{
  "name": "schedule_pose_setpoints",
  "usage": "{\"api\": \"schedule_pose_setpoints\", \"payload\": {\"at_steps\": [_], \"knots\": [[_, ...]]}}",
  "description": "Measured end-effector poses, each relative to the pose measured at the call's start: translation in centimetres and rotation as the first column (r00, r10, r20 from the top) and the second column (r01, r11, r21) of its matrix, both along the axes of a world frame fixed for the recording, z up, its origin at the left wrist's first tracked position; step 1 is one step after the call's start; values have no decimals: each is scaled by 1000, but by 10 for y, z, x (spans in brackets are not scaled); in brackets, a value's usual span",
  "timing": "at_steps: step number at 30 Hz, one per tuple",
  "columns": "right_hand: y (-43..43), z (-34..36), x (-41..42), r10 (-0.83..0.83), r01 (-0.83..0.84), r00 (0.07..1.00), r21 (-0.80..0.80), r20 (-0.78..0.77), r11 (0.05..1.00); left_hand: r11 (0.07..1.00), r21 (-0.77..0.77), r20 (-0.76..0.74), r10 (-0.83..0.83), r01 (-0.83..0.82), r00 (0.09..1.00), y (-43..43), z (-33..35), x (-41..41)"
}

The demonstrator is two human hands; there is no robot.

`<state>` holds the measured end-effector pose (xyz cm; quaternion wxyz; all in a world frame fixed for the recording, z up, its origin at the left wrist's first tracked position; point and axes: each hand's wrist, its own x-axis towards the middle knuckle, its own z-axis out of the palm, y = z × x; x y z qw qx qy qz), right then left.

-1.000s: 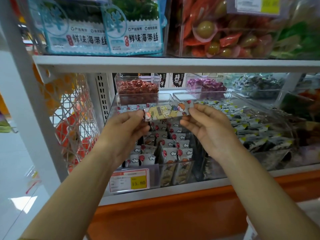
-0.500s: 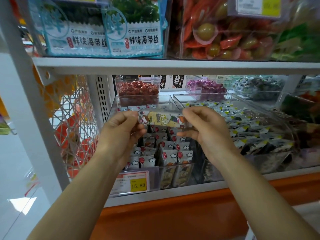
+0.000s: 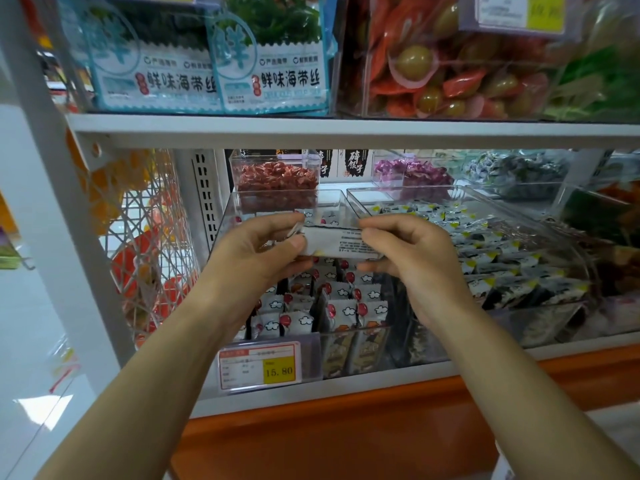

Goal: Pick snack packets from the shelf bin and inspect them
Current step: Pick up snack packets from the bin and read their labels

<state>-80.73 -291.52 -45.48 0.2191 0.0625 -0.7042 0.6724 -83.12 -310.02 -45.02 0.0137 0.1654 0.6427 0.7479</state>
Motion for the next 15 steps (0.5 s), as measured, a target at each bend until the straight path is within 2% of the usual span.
{"api": "schedule_pose_setpoints", "payload": {"at_steps": [7,11,13,15], "knots": [[-1,1,-3,-89,89,996,12,12,996,989,-146,-59,-16,7,998,-2,7,5],[-4,0,0,-125,138,988,163,-85,977,938,-328,-157,66,-115,985,3,8,8],[-6,1,1,-108,129,989,223,-103,966,919,-356,-196,102,-168,975,4,8,8],[-5,1,1,-92,116,990,241,-110,963,916,-361,-170,118,-173,978,3,9,7]]}}
